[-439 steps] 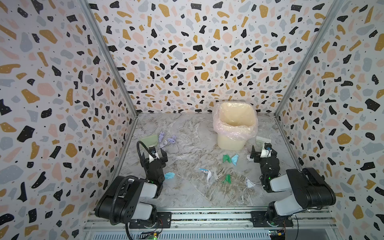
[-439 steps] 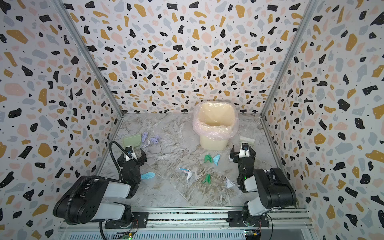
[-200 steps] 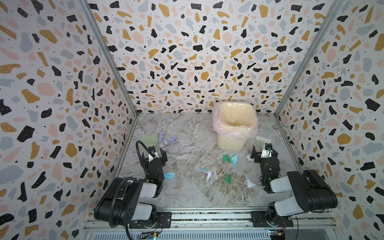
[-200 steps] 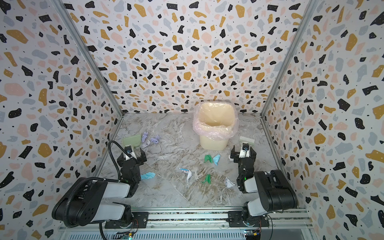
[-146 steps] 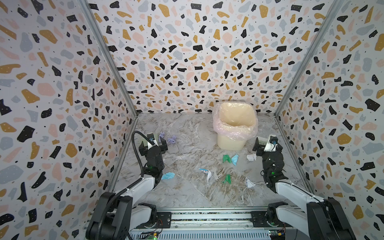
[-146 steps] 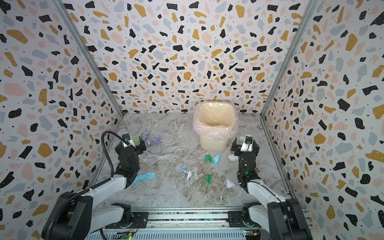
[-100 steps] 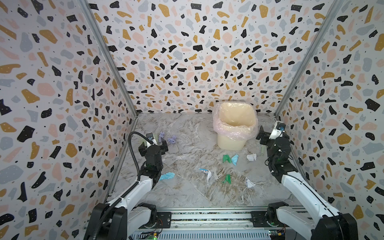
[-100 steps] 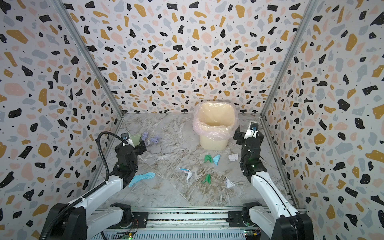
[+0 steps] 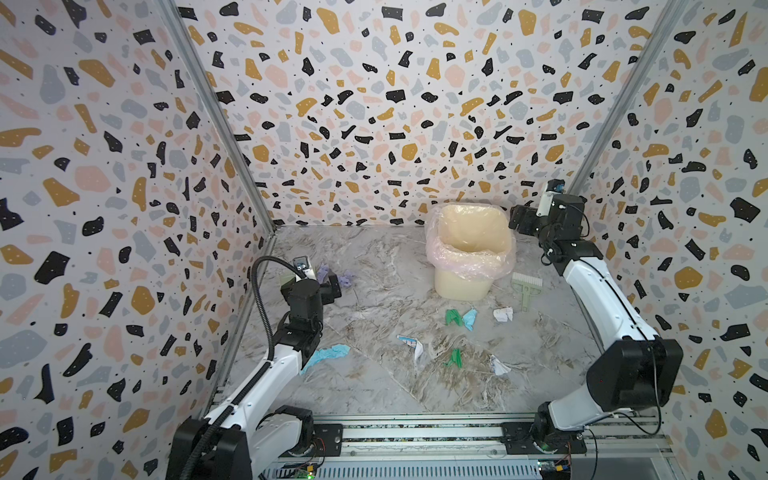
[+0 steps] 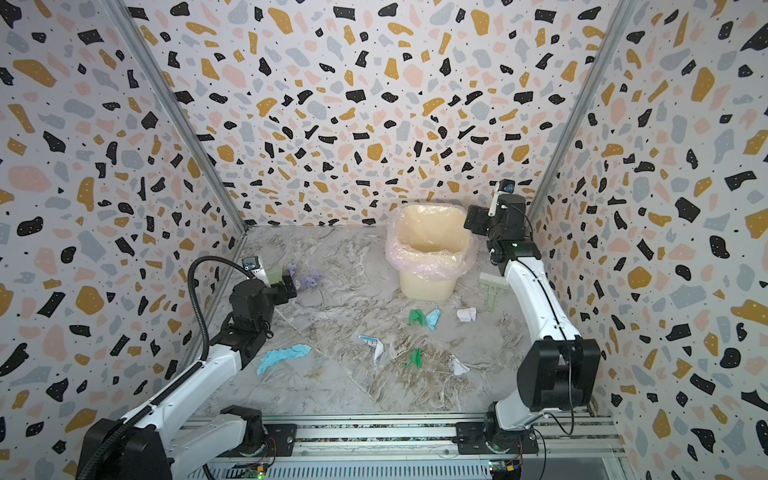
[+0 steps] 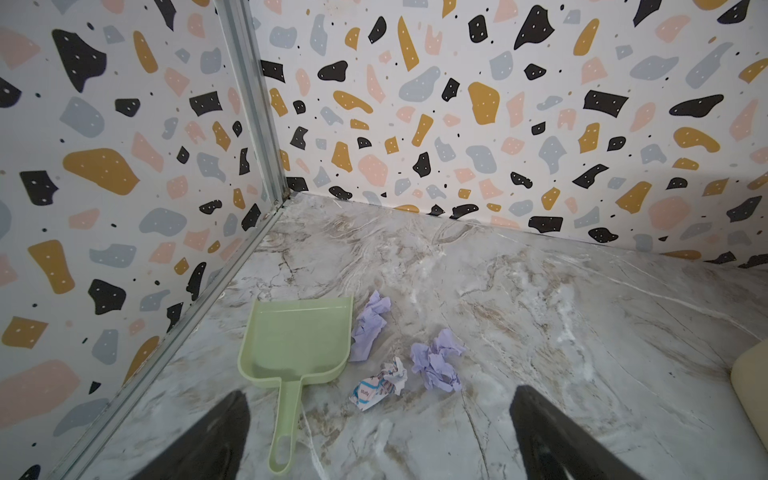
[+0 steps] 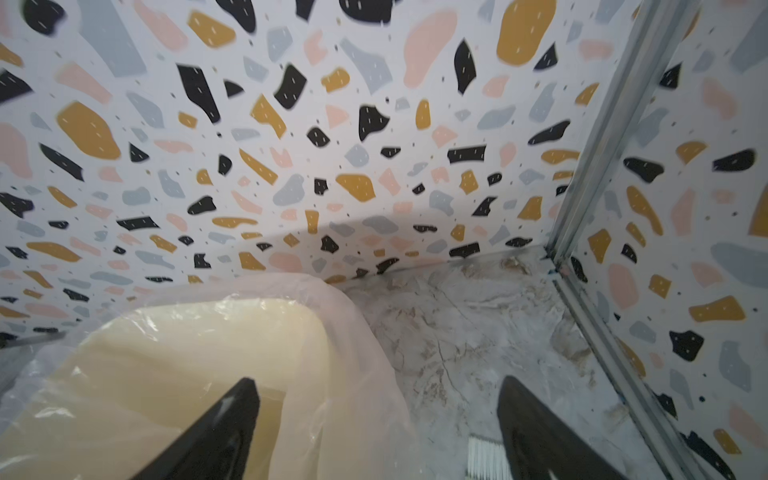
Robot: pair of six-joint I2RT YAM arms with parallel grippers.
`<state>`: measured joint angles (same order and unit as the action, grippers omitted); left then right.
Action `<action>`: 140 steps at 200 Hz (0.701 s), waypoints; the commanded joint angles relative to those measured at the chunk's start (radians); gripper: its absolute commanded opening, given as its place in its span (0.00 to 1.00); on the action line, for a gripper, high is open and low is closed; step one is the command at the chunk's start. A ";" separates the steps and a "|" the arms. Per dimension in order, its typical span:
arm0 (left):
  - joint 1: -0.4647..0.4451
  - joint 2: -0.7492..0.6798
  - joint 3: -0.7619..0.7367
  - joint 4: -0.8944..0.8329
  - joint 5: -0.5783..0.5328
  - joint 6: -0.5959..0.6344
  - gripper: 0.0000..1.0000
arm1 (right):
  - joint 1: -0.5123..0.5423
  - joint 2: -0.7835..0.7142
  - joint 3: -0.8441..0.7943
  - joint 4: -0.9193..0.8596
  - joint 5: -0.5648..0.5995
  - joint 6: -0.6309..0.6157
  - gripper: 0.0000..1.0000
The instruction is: Sweep away the paper scraps from the table
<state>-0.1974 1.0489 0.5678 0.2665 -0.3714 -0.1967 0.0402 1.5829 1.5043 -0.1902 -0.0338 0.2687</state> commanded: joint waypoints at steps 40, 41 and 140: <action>0.000 -0.014 0.004 -0.037 0.037 -0.013 1.00 | -0.024 0.083 0.103 -0.181 -0.221 0.040 0.81; 0.000 -0.014 0.004 -0.038 0.036 -0.014 1.00 | -0.024 0.083 0.103 -0.181 -0.222 0.042 0.81; 0.000 -0.020 0.002 -0.050 0.029 -0.014 0.99 | 0.004 0.145 0.112 -0.213 -0.274 0.036 0.61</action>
<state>-0.1974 1.0489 0.5678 0.2054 -0.3470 -0.2035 0.0257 1.7199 1.5627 -0.3733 -0.2840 0.3084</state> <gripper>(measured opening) 0.995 0.637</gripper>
